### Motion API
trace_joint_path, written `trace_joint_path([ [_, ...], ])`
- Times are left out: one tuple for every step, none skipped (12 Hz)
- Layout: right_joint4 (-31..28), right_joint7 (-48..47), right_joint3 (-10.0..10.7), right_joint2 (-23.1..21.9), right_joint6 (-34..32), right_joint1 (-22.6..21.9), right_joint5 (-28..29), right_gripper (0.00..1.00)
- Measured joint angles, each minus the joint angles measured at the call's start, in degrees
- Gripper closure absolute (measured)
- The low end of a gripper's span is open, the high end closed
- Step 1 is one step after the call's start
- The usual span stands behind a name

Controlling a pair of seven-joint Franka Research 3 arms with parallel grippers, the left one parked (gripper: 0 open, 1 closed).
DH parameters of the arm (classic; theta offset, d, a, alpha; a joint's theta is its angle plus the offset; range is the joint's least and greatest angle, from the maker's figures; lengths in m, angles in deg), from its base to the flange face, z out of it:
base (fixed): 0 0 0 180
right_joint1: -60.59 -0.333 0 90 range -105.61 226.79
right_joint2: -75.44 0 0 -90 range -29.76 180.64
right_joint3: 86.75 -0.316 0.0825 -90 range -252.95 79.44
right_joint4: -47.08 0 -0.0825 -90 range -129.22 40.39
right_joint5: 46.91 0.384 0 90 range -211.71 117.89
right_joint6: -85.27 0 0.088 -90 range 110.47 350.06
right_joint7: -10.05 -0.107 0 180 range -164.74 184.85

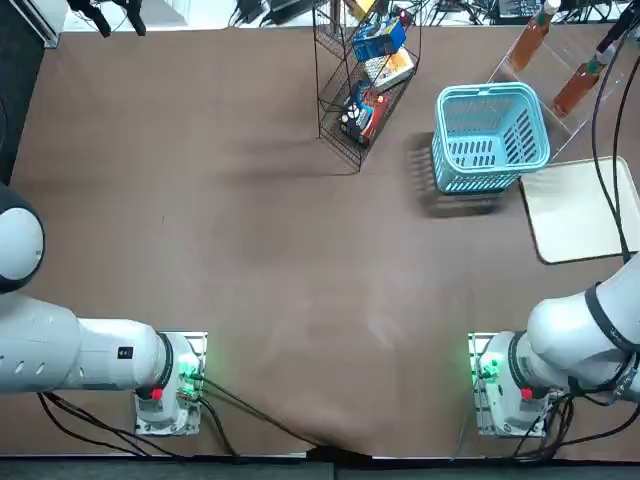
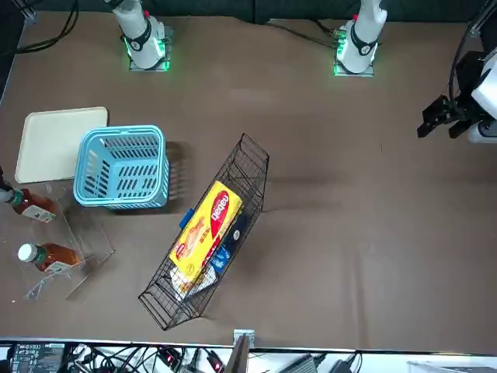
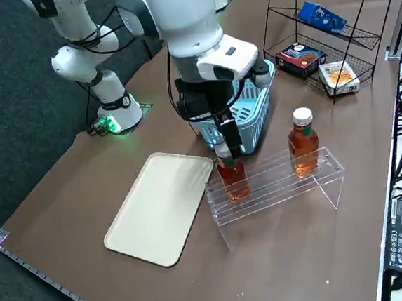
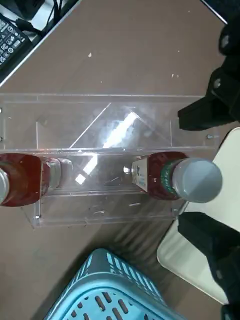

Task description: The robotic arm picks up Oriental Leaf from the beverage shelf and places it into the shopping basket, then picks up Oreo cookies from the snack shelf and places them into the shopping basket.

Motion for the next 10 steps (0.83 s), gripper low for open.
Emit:
trace_joint_path([
  [-0.72,0.00,0.00,0.02,0.70,0.00,0.04,0.00],
  [-1.48,0.01,0.00,0.03,1.43,0.01,0.08,0.00],
  [-2.27,0.01,0.00,0.05,2.14,0.01,0.11,0.00],
  [-3.10,0.01,0.00,0.07,2.89,0.01,0.14,0.00],
  [-3.93,0.02,0.00,0.10,3.59,0.01,0.15,0.00],
  [-4.77,0.03,0.00,0.11,4.35,0.01,0.17,0.00],
  [-5.62,0.03,0.00,0.13,5.21,0.01,0.17,0.00],
  [-6.44,0.04,0.00,0.14,6.08,0.01,0.18,0.00],
  [-8.00,0.05,-0.03,0.19,7.80,0.01,0.18,0.00],
  [-8.57,0.05,-0.04,0.23,8.28,0.01,0.18,0.00],
])
